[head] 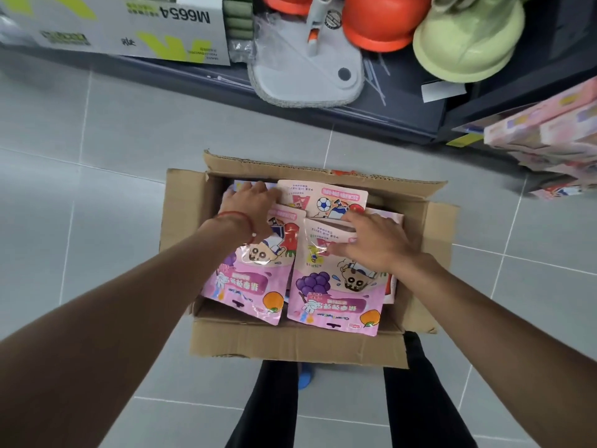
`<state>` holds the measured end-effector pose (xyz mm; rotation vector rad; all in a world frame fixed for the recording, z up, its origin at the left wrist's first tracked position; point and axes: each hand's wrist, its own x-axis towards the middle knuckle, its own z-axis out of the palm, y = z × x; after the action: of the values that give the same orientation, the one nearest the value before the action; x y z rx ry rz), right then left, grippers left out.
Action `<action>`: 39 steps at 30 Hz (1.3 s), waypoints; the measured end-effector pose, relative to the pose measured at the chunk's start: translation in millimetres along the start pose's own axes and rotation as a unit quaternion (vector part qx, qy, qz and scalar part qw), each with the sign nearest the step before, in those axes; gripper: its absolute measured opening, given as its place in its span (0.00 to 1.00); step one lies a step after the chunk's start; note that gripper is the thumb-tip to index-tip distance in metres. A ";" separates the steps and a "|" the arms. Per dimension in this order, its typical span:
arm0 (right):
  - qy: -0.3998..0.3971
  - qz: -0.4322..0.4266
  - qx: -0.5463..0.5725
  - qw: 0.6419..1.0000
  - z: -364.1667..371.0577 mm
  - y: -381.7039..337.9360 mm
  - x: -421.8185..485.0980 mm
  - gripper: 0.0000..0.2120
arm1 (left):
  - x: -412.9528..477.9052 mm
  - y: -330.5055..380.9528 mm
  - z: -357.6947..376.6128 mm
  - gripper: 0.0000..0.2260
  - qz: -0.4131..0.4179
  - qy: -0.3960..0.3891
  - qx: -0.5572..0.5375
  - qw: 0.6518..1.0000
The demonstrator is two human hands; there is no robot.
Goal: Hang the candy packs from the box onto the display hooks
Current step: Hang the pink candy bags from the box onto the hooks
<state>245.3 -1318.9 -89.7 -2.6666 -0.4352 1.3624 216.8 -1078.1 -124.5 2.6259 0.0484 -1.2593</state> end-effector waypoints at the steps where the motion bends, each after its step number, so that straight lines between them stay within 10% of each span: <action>1: -0.001 0.001 -0.001 1.000 -0.8 -1.9 -1.4 0.29 | -3.8 -0.8 -0.3 0.34 -0.005 0.002 0.014 1.000; 8: -0.036 0.031 -0.019 0.999 -10.8 -16.2 -22.2 0.33 | -46.3 0.8 1.8 0.30 -0.002 0.004 0.104 0.995; 15: -0.006 0.038 -0.012 0.999 -15.6 -19.8 -83.3 0.42 | -115.6 7.1 -3.9 0.23 -0.021 -0.027 0.019 0.999; 24: 0.098 0.156 0.151 0.971 -31.8 6.3 -199.9 0.29 | -220.3 34.3 -23.8 0.14 -0.111 0.047 -0.153 0.981; 35: 0.186 0.197 0.510 0.817 -52.1 68.5 -334.1 0.23 | -311.6 122.9 -42.1 0.26 -0.204 0.186 -0.414 0.867; 39: 0.228 0.211 0.593 0.742 -67.9 95.8 -390.6 0.24 | -386.4 228.5 -106.6 0.11 -0.188 0.232 -0.492 0.818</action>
<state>102.6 -1527.3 230.7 -1.8158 0.8670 0.5564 84.0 -1250.8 282.3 1.9117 1.0376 -0.3879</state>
